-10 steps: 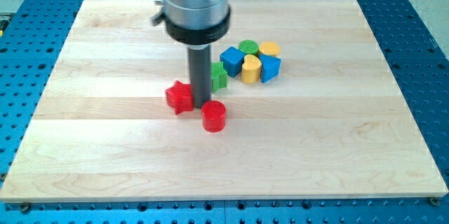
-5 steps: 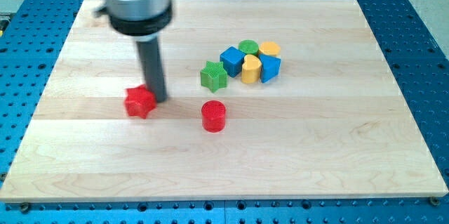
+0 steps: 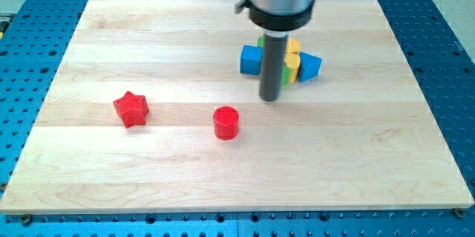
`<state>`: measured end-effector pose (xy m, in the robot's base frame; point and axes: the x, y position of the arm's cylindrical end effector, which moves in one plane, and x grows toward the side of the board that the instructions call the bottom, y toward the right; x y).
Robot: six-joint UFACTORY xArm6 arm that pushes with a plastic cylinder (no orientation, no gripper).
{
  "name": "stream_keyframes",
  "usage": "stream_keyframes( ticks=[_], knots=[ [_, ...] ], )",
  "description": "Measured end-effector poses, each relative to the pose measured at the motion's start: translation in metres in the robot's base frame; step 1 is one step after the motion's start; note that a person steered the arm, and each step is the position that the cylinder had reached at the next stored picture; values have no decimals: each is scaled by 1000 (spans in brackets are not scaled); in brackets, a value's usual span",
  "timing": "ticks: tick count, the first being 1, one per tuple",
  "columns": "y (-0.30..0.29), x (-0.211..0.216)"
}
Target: Separate red blocks from group of blocks
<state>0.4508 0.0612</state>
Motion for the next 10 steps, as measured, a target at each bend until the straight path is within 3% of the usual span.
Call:
stream_keyframes(
  ticks=[1, 4, 5, 9, 10],
  knots=[
    [-44, 56],
    [-195, 97],
    [-182, 68],
    [-225, 14],
    [-197, -1]
  ],
)
